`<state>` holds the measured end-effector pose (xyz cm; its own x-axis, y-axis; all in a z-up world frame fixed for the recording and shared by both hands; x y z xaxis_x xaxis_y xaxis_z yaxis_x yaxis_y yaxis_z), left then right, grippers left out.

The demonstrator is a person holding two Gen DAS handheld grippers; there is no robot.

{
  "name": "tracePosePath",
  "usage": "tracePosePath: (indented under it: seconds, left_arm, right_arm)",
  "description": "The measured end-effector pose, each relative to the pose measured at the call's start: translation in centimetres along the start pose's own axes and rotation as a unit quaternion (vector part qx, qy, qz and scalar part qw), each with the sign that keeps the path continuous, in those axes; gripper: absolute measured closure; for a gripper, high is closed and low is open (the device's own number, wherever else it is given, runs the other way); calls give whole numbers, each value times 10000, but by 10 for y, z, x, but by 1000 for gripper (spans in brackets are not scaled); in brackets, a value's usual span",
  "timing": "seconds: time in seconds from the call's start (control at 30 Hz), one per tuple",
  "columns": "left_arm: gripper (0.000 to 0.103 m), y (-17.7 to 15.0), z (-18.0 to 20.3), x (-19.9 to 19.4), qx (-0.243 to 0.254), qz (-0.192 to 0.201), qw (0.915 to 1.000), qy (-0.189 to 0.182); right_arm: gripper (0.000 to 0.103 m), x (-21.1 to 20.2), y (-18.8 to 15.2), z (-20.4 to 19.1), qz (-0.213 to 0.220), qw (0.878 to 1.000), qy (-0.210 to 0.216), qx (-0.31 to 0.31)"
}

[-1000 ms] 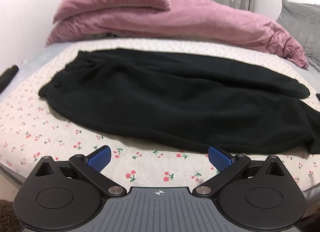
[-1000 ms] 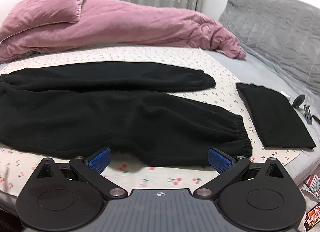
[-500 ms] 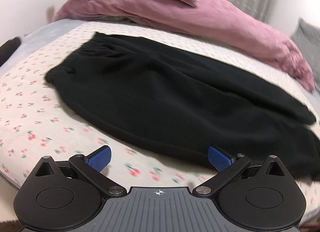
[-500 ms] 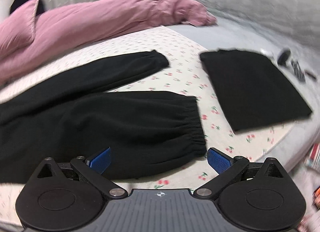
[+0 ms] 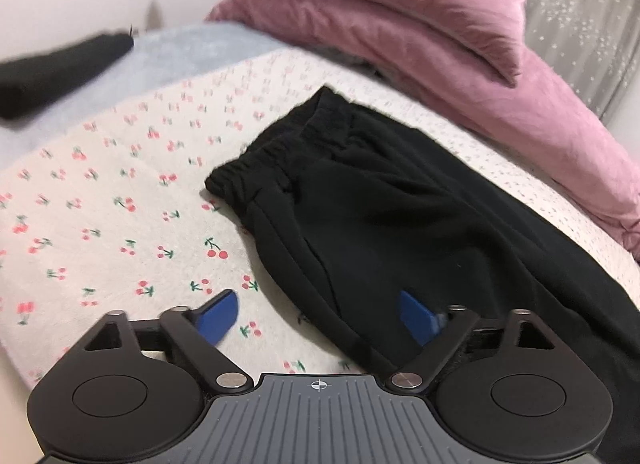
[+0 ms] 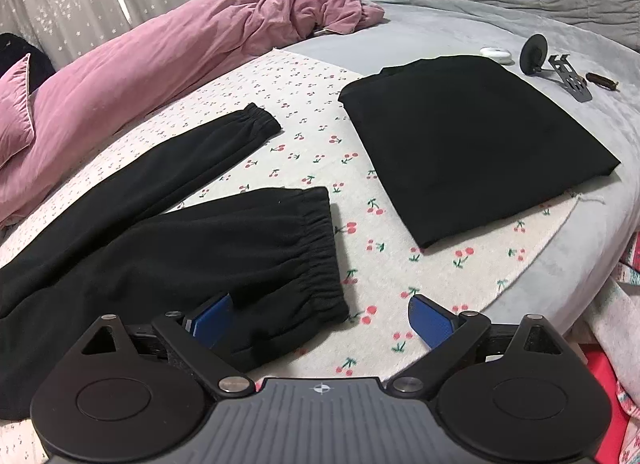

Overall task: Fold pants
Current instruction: 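Grasp the waistband of the black sweatpants with both grippers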

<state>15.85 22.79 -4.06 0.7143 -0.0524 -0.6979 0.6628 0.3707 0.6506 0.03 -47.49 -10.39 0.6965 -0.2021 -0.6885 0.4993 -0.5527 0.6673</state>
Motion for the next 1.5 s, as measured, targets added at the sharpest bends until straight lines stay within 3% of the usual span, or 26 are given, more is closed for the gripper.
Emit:
tracePosePath:
  seconds: [0.07,0.13,0.17,0.23,0.4,0.53,0.57,0.6,0.8,0.93,1.1,1.17,1.23,1.33,1.4,1.5]
  left_arm:
    - [39,3,-5,13,-140,-150,9998,-2]
    - [61,6,-9,22,-217,-189,9996,-24]
    - [67,7,-9,24,-182,-163,9997,-34]
    - [88,8,-7,28,-72,-212,9997,-101]
    - [99,4,3,24,298,-134,9995,1]
    - [99,5,3,22,315,-110,9994,94]
    - [99,4,3,21,342,-100,9993,119]
    - [100,4,3,21,365,-85,9992,149]
    - [100,5,-4,4,321,164,9986,376]
    - [100,4,-10,-9,294,130,9985,454]
    - [94,-3,-6,3,615,-19,9969,485]
    - [93,-2,-10,3,501,18,9983,291]
    - [84,-1,-16,2,477,30,9988,74]
    - [63,1,-26,3,244,61,9996,-139]
    - [55,4,-33,4,-34,139,9996,-255]
    - [52,14,-43,9,-395,243,9981,-396]
  right_arm:
    - [8,3,5,5,16,9999,95,52]
    - [11,6,11,13,60,9997,151,186]
    - [13,7,15,16,97,9995,161,244]
    - [16,10,25,23,200,9991,170,348]
    - [32,37,49,28,0,9973,539,498]
    - [45,72,54,24,-356,9926,814,828]
    - [65,78,54,21,-331,9933,753,812]
    - [77,80,54,16,-271,9949,678,694]
    - [80,54,77,1,244,9983,486,210]
    - [81,64,100,-3,225,9993,297,96]
    - [73,99,95,-15,-85,9998,-156,-106]
    - [48,92,88,-16,-27,9997,-228,-108]
    - [35,78,83,-16,79,9997,-203,-99]
    - [31,52,72,-12,68,9998,-191,-14]
    - [29,36,60,-8,-54,9999,-36,81]
    - [28,26,39,-4,-450,9985,227,202]
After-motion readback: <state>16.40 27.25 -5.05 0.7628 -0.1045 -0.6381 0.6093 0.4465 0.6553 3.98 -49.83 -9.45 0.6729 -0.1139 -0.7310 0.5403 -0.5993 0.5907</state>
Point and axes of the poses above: each gripper's, at about its wrist camera, not at the fingertips, and x roughly the way its jaws point, z to its right, y to its top, the point moved 1 cm from there along x, roughly the way its jaws point
